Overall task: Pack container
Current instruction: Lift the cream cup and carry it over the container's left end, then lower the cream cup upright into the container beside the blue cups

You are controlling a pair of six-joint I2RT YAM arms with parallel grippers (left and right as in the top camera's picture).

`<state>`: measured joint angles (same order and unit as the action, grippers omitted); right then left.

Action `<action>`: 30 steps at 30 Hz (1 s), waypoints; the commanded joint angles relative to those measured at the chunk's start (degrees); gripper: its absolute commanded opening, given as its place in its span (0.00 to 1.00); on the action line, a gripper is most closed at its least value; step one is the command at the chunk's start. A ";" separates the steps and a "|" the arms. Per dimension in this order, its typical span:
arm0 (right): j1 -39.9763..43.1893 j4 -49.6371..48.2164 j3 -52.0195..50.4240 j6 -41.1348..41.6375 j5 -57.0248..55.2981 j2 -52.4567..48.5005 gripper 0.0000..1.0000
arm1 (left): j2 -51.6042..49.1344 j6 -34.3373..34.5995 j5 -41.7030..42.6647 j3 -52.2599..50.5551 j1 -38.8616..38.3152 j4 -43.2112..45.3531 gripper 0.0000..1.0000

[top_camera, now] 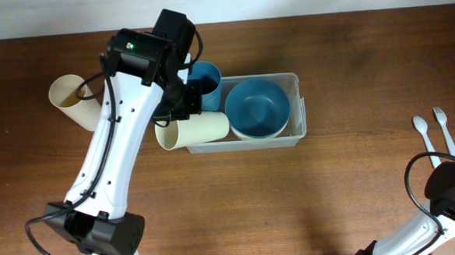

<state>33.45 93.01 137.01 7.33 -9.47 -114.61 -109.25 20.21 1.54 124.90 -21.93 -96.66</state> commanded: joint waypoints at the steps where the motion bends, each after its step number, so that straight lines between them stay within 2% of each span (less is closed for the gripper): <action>1: 0.00 -0.02 -0.24 -0.02 -0.87 -0.20 0.99 | 0.22 4.48 -3.50 -0.28 2.54 -0.07 0.01; 5: 0.00 -0.02 -0.24 -0.02 -0.87 -0.17 0.99 | 0.22 8.35 -3.10 -0.28 6.14 -0.07 0.01; 9: 0.00 -0.02 -0.24 -0.02 -0.87 -0.17 0.99 | 0.20 9.79 1.07 -0.72 9.05 -0.07 0.02; 17: 0.00 -0.02 -0.24 -0.02 -0.87 -0.20 0.99 | 0.20 9.99 7.89 -4.90 9.25 -0.04 0.02; 30: 0.00 -0.02 -0.24 -0.02 -0.87 -0.20 0.99 | 0.20 11.93 12.39 -7.15 9.20 -0.07 0.02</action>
<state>33.45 93.01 137.01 7.33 -9.47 -114.61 -109.25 31.16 12.03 119.02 -12.62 -96.66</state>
